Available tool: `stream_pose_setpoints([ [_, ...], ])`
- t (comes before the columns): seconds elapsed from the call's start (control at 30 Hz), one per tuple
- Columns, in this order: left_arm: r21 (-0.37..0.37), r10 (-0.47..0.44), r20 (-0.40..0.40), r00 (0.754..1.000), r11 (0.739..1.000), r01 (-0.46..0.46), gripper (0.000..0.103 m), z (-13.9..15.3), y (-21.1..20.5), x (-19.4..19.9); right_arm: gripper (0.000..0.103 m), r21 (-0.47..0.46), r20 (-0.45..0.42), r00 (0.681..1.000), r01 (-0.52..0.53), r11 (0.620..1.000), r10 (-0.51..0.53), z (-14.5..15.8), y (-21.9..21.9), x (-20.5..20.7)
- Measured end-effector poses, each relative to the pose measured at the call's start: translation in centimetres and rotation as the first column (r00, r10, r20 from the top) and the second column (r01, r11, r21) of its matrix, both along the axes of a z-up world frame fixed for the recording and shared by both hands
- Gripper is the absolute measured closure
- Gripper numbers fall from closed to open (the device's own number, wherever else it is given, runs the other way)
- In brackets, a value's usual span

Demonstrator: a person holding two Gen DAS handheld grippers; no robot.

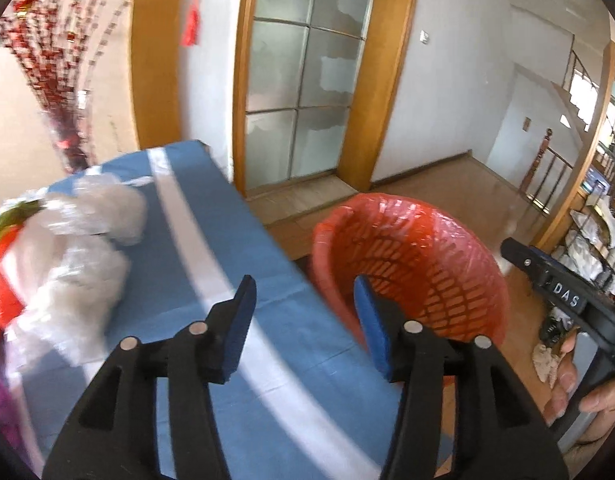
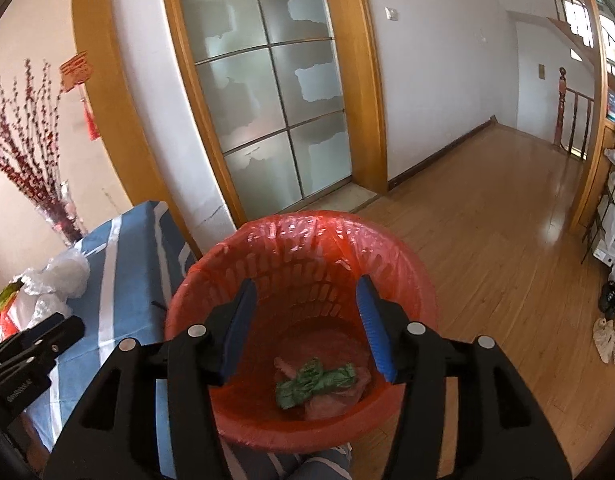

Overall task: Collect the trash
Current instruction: 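Open the right gripper to drop the green bag into the wastebasket, then reach the left gripper to the pink plastic bag and close on it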

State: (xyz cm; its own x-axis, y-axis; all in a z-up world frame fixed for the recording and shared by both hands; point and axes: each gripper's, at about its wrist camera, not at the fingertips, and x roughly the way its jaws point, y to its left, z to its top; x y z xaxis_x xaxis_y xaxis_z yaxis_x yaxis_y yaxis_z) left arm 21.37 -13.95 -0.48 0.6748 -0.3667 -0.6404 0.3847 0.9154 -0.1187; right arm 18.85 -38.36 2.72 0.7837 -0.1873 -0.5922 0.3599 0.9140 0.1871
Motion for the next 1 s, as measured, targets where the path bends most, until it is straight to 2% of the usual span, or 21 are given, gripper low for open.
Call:
stream_pose_setpoints([
  [0.23, 0.047, 0.109, 0.049, 0.993, 0.993, -0.112, 0.043, 0.6, 6.5, -2.8, 0.05, -0.007, 0.003, 0.996, -0.091, 0.996, 0.091, 0.8, 3.6, -0.1],
  [0.37, 0.093, 0.201, 0.081, 0.976, 0.974, -0.208, 0.036, 0.4, 11.4, -4.2, 0.05, -0.021, -0.01, 0.986, -0.164, 0.986, 0.164, 0.7, 6.8, 0.3],
  [0.47, 0.129, 0.286, 0.11, 0.952, 0.946, -0.299, 0.032, 0.2, 15.5, -5.6, 0.05, -0.021, -0.021, 0.976, -0.218, 0.976, 0.217, 0.5, 9.2, 0.6],
  [0.6, 0.158, 0.413, 0.128, 0.902, 0.889, -0.429, 0.024, -0.1, 21.2, -7.2, 0.05, -0.02, -0.038, 0.96, -0.28, 0.96, 0.279, 0.1, 12.2, 1.1],
  [0.63, 0.166, 0.448, 0.125, 0.885, 0.87, -0.464, 0.023, -0.4, 22.9, -7.5, 0.05, -0.02, -0.044, 0.954, -0.298, 0.954, 0.297, 0.0, 13.2, 1.3],
  [0.73, 0.17, 0.508, 0.09, 0.856, 0.839, -0.516, 0.022, -1.5, 26.1, -7.9, 0.05, -0.02, -0.054, 0.941, -0.334, 0.942, 0.333, -0.2, 15.0, 1.5],
  [0.83, 0.159, 0.536, 0.036, 0.844, 0.83, -0.534, 0.022, -2.7, 28.4, -8.2, 0.05, -0.024, -0.063, 0.927, -0.372, 0.928, 0.37, -0.2, 16.8, 1.5],
  [1.0, 0.135, 0.516, -0.02, 0.857, 0.85, -0.509, 0.02, -4.2, 29.2, -8.4, 0.05, -0.025, -0.078, 0.909, -0.411, 0.911, 0.408, -0.4, 19.1, 1.7],
])
